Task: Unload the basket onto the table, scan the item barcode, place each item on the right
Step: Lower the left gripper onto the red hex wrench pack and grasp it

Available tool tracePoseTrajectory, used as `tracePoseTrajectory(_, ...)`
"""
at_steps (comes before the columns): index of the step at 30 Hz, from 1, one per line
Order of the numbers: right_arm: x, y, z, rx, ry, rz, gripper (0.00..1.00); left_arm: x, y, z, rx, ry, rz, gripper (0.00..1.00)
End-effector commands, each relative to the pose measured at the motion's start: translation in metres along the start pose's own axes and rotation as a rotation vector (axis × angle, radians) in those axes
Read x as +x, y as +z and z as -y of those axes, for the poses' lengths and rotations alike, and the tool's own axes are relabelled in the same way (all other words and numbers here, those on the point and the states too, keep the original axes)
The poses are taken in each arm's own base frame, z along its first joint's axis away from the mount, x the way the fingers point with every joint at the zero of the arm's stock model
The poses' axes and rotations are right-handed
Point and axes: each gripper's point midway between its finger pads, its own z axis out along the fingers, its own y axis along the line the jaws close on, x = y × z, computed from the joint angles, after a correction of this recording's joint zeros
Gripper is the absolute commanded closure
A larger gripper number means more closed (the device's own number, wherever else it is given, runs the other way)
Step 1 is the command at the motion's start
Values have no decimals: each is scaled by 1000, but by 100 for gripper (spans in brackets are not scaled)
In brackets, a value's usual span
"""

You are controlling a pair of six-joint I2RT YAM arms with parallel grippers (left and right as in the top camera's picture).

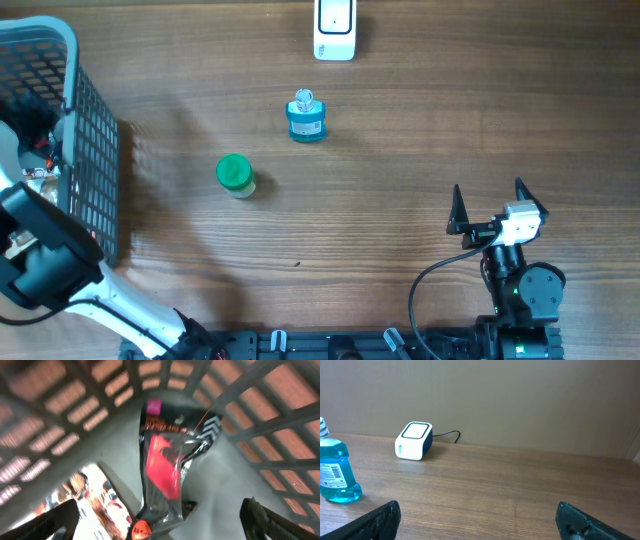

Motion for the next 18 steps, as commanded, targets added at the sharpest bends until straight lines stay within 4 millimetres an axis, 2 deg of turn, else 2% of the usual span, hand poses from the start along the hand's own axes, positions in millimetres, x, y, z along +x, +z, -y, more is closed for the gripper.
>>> tracePoseTrajectory(1,-1,0,1,9,-8,7,0,10,13,-6,-27,-11,-38,0)
tracePoseTrajectory(5,-1,0,1,9,-8,7,0,19,20,-12,-59,28,-63,0)
tracePoseTrajectory(8,-1,0,1,9,-8,7,0,15,26,-33,-189,39,-38,0)
tracePoseTrajectory(11,-1,0,1,9,-9,7,0,21,36,-45,-240,67,-59,4)
tracePoseTrajectory(12,-1,0,1,9,-8,7,0,23,40,-46,-244,70,-67,7)
tracePoseTrajectory(16,-1,0,1,9,-8,7,0,21,42,-49,-245,63,-62,30)
tracePoseTrajectory(18,-1,0,1,9,-8,7,0,20,43,-48,-243,61,-55,37)
